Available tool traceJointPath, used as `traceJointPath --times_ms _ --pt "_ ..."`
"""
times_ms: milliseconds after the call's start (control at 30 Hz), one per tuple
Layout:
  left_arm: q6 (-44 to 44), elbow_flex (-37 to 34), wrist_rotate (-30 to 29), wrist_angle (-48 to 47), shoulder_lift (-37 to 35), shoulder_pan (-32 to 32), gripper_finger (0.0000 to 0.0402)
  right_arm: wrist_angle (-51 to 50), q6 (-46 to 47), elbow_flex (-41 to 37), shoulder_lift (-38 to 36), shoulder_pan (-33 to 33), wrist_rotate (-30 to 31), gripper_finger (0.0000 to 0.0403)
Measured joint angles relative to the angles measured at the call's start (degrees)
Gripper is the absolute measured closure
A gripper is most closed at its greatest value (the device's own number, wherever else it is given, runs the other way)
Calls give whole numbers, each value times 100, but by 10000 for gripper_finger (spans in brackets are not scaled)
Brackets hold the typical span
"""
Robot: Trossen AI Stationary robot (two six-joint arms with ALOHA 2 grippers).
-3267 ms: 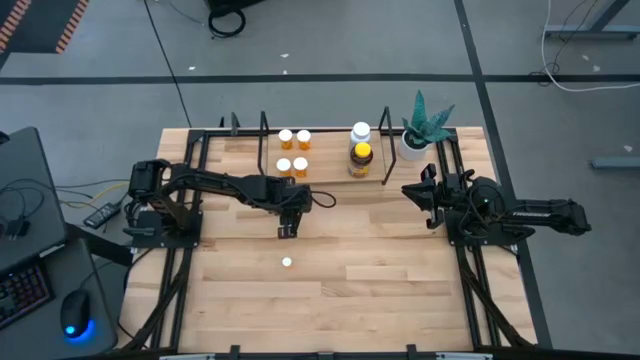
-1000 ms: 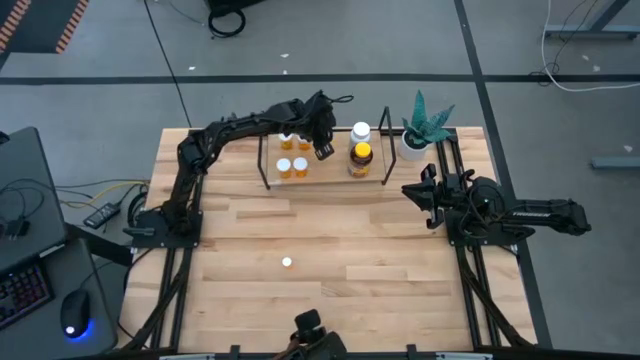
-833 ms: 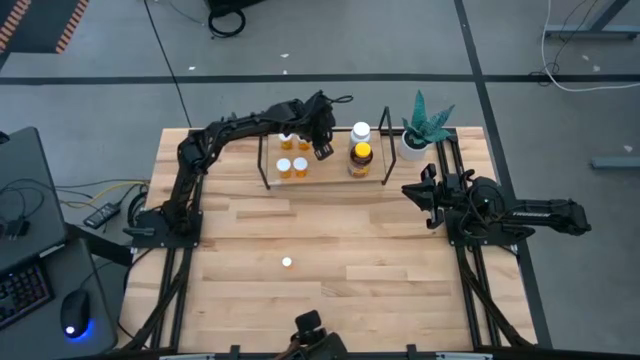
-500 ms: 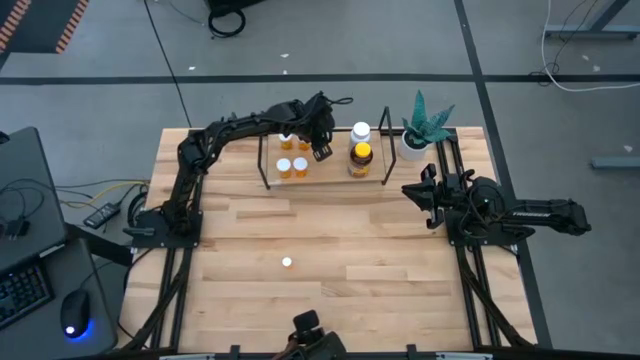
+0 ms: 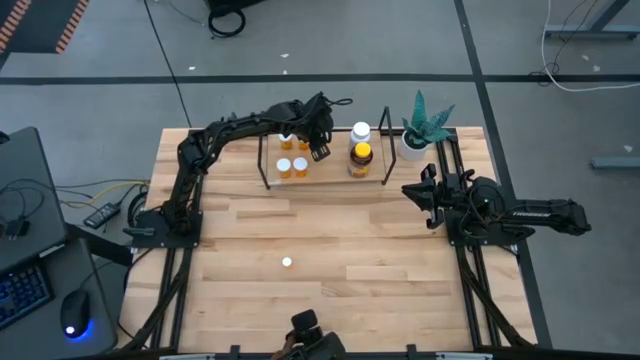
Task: Pick and place medicine bottles onto shelf by color
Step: Put the top small orange pill bottle on the shelf, then put the small orange pill bottle on the shelf
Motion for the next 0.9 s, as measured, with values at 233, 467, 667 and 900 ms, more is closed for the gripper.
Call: traceJointPath --times_ms 233,467,667,900 --pt "0 0 0 -2 -2 0 251 0 2 0 1 1 0 346" --pt "0 -2 0 0 -2 0 228 0 0 0 -1 1 0 346" --pt "0 -2 0 0 -2 -11 209 0 0 0 -1 1 0 346" --pt "219 79 0 -347 -26 -66 176 0 0 0 -1 -1 0 346"
